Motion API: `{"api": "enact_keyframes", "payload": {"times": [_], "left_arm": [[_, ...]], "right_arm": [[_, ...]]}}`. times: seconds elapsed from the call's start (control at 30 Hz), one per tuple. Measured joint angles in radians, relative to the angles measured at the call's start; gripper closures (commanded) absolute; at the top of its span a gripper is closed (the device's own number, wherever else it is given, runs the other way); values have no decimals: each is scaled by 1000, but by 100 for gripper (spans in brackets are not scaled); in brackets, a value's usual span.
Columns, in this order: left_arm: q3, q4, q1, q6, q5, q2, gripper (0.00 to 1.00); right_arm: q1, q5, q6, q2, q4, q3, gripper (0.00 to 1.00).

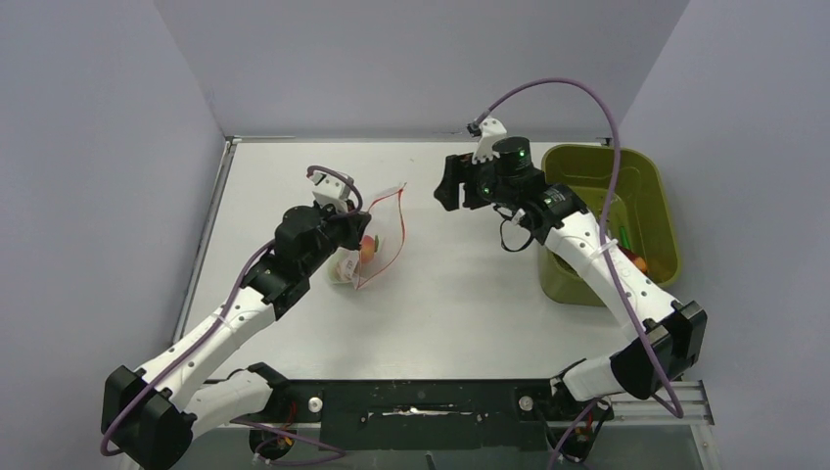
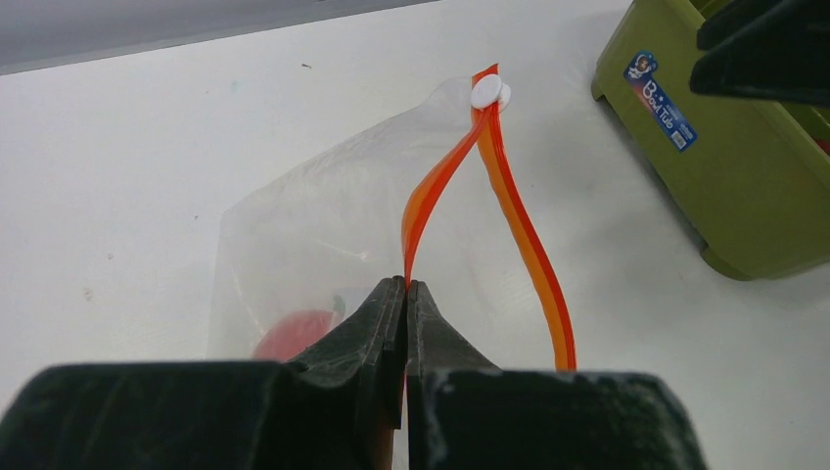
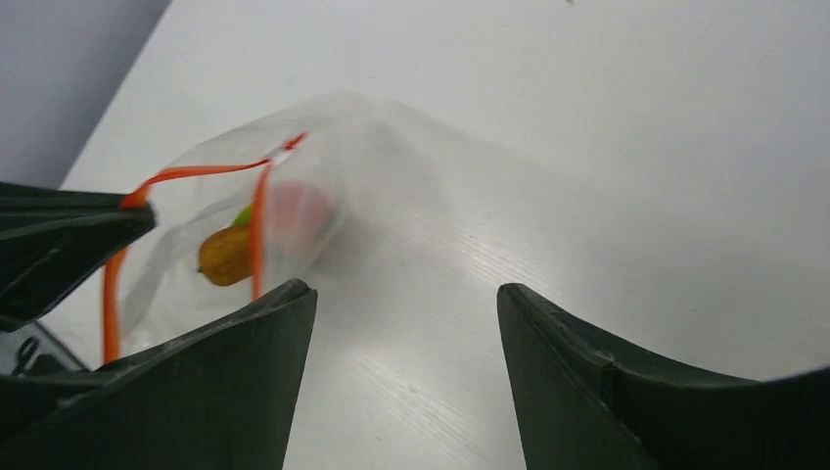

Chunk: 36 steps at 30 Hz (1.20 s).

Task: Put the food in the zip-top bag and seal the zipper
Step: Place the fake fruit in the zipper food storage bag, then pick up the fake vegetable from the bin.

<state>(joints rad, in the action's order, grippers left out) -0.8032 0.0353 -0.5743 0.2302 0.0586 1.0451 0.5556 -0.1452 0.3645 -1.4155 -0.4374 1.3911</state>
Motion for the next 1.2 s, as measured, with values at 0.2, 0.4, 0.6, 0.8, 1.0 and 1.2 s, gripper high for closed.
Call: {"api": "enact_keyframes", "payload": {"times": [0.2,0.4,0.6,0.8,1.0,1.2], "left_arm": [[20,7,0,0,-32,-6,100],[42,8,0,-6,-59,-22,100],[95,20,0,-10,-71,-62,100],[109,23,0,-35,-74,-59,100],[116,35,0,-69,-74,-34,100],[135,52,0,-78,-71,-2,100]], "right_arm": [[-159,97,-93,-1,-187,84,31],[-309,171,-146,-1,-278,172,32],[-420,220,-176,-1,-360,161,32],[-551,233,-196,0,-386,110,32],[-672,230,-199,0,-370,26,37],[-723,243,-177,-5,-356,1,38]]}}
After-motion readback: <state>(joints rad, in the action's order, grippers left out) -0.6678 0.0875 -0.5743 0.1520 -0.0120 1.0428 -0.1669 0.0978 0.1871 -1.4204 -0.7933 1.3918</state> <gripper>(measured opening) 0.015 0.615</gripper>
